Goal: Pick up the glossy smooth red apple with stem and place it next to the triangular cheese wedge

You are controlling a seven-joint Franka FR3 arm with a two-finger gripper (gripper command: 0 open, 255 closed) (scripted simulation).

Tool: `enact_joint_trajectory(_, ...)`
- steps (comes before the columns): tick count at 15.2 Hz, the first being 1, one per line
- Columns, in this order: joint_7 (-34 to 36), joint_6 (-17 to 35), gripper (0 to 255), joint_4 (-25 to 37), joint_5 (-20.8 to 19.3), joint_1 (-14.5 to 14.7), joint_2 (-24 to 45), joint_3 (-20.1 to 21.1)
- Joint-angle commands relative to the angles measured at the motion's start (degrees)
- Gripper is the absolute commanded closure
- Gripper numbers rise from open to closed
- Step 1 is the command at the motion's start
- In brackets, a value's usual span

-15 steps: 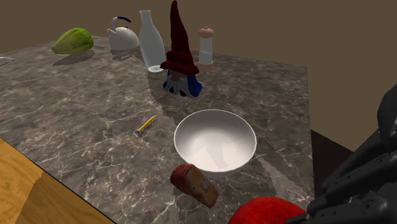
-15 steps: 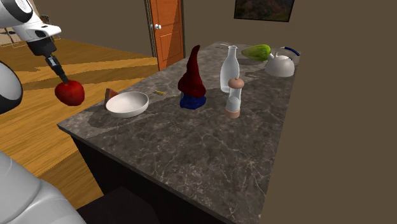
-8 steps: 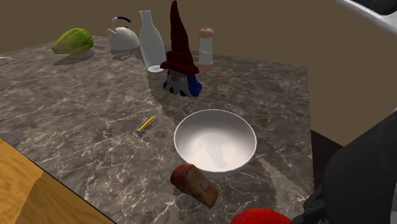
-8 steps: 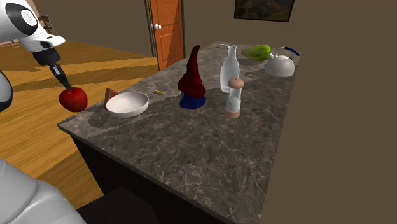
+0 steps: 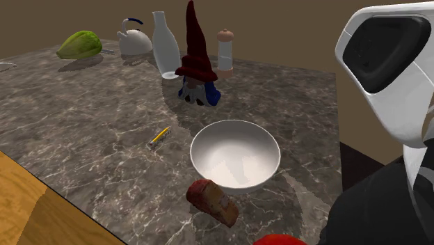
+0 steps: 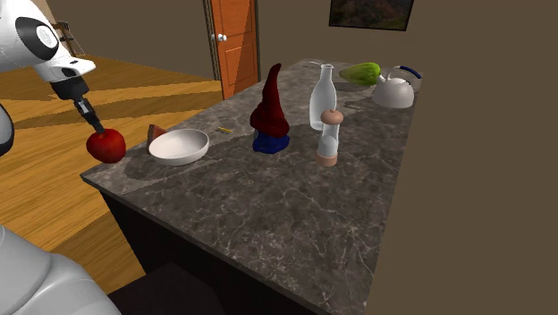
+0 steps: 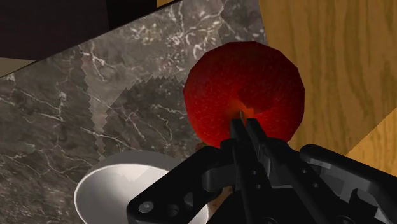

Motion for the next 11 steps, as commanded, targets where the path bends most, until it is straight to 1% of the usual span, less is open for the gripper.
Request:
enact_joint_trajectory(1,0.0,0.0,255,0.0,0.0,0.0,0.0,0.0)
enact_joint_trajectory(2,0.0,0.0,255,0.0,0.0,0.0,0.0,0.0)
enact_joint_trajectory(3,0.0,0.0,0,0.0,0.0,0.0,0.0,0.0)
enact_joint_trajectory(8,0.0,0.0,0,0.0,0.0,0.0,0.0,0.0)
enact_joint_trajectory(11,1.1,-6.0,0,7.0,-1.4,-0.2,1.9,1.2)
